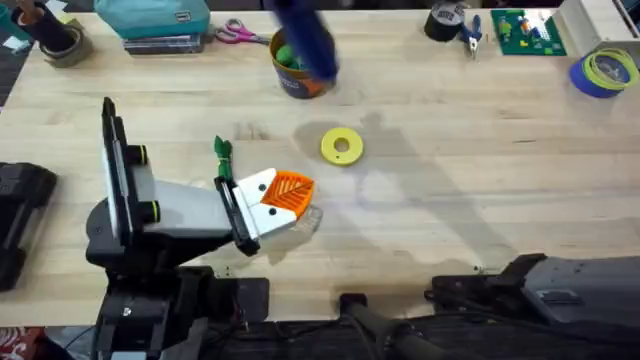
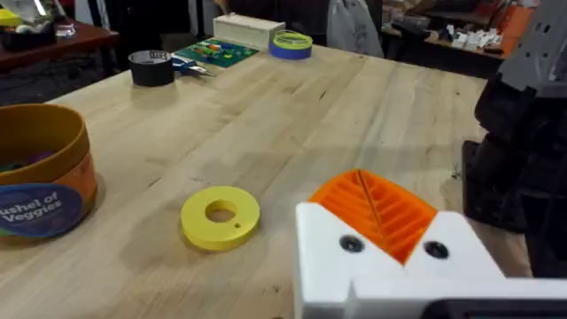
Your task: Pick up the gripper from the table and insert it into the empty holder that is missing its gripper. Then pick up a screw, insert it into the mounting hole, and use the screwdriver to tighten it. Finally, clean up the table by picking up the vegetable and placing it into the bucket.
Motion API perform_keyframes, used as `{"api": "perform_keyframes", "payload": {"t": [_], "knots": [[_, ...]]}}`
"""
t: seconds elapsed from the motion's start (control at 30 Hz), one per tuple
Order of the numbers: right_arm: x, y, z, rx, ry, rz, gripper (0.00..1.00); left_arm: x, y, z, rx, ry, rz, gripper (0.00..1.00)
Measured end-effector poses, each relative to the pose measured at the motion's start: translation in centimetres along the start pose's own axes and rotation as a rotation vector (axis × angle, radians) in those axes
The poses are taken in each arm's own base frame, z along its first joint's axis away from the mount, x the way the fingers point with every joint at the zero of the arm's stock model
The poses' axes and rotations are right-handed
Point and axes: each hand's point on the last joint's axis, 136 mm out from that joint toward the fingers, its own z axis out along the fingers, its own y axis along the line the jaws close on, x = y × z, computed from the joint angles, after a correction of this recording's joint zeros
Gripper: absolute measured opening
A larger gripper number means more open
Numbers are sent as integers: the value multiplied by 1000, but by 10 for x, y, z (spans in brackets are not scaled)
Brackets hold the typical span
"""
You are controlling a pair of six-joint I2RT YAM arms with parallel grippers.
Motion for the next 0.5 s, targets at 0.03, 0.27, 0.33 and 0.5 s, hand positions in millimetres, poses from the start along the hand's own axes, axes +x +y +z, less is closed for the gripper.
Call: {"api": "perform_keyframes", "payload": {"t": [0.03,0.27,0.33,0.5], "knots": [[1,-7,-4,49,25,-42,20,0,0,0,0,0,0,4],[64,-33,-29,178,352,-230,20,0,0,0,0,0,0,4],[83,-38,-38,181,432,-235,20,0,0,0,0,0,0,4],[131,-64,-56,195,589,-179,20,0,0,0,0,0,0,4]]}}
